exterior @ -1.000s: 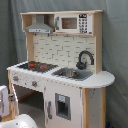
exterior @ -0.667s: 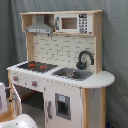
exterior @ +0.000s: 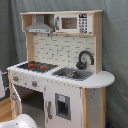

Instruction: Play with the kitchen

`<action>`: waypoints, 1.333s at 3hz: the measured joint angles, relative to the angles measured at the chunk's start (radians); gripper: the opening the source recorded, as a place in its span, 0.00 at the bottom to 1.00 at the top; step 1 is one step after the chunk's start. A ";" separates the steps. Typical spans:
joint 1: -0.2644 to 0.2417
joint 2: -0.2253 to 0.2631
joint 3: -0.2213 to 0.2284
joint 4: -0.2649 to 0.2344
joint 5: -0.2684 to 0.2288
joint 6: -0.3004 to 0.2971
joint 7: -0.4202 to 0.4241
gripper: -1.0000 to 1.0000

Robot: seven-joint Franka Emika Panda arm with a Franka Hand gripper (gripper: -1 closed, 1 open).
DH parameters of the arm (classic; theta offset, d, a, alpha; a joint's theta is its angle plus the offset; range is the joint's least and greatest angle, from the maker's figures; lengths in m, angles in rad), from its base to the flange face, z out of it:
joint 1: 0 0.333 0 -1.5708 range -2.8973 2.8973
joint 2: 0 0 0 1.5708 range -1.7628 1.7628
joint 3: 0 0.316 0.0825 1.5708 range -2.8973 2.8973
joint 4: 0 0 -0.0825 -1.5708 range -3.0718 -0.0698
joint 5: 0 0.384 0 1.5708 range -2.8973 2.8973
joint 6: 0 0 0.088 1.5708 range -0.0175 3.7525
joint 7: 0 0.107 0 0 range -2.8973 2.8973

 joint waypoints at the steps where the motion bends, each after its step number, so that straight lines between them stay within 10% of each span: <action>1: 0.010 0.006 -0.058 0.000 0.000 0.018 -0.082 1.00; 4: 0.034 0.023 -0.235 0.000 0.000 0.105 -0.393 1.00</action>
